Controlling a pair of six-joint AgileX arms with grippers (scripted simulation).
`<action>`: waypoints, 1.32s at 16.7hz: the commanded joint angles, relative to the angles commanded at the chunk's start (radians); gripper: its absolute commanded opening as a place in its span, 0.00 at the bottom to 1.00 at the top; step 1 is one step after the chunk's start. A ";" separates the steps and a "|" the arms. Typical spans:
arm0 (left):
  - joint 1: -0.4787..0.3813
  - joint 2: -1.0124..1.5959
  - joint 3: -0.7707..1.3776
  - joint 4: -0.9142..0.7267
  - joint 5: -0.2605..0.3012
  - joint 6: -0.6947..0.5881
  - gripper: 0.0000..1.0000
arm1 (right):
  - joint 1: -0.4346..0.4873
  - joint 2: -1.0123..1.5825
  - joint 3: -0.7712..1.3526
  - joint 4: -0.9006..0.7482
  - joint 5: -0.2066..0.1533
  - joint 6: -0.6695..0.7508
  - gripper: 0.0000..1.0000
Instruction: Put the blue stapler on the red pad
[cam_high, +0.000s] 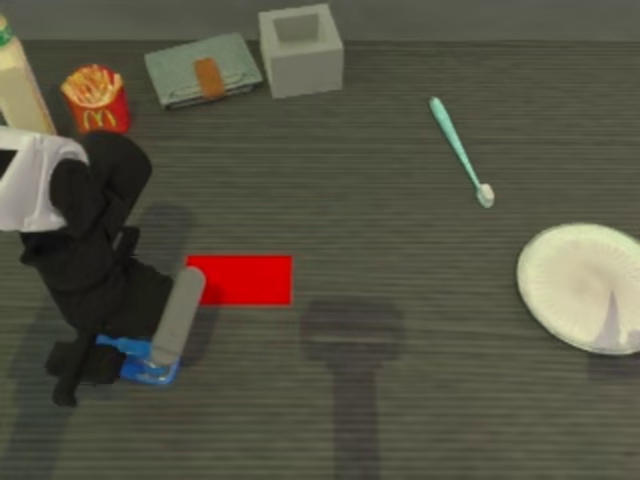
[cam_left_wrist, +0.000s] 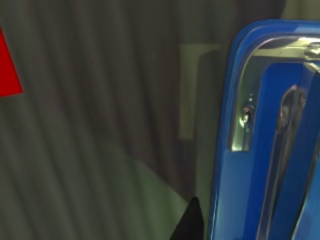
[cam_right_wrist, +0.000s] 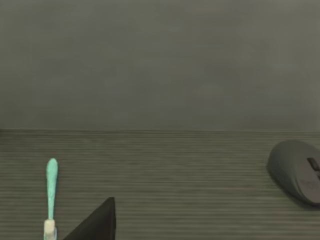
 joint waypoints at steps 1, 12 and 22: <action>0.000 0.000 0.000 0.000 0.000 0.000 0.25 | 0.000 0.000 0.000 0.000 0.000 0.000 1.00; 0.000 0.000 0.000 0.000 0.000 0.000 0.00 | 0.000 0.000 0.000 0.000 0.000 0.000 1.00; 0.012 -0.110 0.190 -0.315 0.000 0.002 0.00 | 0.000 0.000 0.000 0.000 0.000 0.000 1.00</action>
